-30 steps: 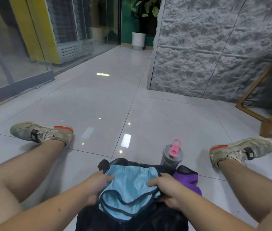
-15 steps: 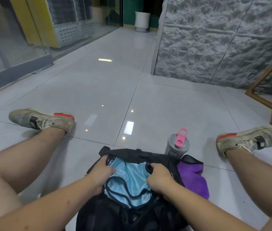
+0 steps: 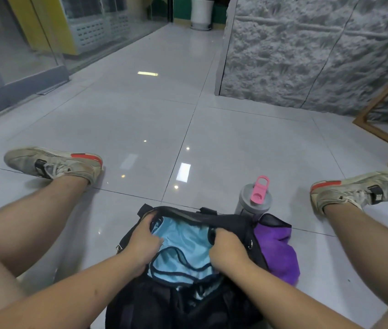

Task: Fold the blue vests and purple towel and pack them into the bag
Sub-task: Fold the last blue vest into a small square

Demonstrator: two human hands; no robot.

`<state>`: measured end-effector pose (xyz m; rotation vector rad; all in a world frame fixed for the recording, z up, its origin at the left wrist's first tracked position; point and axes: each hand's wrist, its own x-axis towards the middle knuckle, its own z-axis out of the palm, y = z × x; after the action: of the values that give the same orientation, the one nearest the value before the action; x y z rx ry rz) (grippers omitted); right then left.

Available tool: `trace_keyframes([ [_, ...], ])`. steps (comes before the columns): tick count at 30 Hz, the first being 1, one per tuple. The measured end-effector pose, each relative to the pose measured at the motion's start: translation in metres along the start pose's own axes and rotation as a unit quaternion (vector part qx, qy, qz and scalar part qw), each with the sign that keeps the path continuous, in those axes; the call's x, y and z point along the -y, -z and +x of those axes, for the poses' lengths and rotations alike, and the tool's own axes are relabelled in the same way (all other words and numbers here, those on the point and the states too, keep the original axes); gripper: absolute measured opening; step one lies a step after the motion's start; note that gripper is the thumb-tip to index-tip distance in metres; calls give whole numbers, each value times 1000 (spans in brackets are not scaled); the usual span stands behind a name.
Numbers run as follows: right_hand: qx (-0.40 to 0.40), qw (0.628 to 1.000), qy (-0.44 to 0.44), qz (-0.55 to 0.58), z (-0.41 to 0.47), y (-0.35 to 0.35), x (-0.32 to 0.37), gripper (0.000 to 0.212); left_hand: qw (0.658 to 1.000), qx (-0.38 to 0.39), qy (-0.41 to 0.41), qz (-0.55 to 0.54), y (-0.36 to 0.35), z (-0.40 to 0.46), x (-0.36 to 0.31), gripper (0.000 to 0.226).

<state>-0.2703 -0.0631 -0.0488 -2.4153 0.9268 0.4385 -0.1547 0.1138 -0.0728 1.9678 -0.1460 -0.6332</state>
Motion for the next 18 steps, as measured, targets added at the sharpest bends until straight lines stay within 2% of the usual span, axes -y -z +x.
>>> trace_keyframes([
  [2, -38, 998, -17, -36, 1, 11, -4, 28, 999, -20, 0, 27, -2, 4, 1, 68],
  [4, -40, 996, -26, -72, 1, 18, -6, 23, 997, -20, -8, 77, -4, 6, 0, 64],
  [7, -33, 993, -14, -110, -2, 22, 0, 33, 982, 15, -63, 180, -5, 9, -13, 68],
  [9, -33, 991, 20, -130, -4, 25, 5, 45, 967, 45, -116, 223, -5, 12, -24, 65],
  [12, -36, 985, 79, -148, -6, 33, 12, 52, 959, 47, -175, 218, -9, 17, -32, 49],
  [15, -58, 971, 144, -184, -7, 36, 21, 45, 960, 40, -185, 207, -16, 23, -29, 42],
  [18, -41, 947, 231, -220, -2, 24, 29, 44, 935, 97, -178, 292, -14, 27, -27, 26],
])
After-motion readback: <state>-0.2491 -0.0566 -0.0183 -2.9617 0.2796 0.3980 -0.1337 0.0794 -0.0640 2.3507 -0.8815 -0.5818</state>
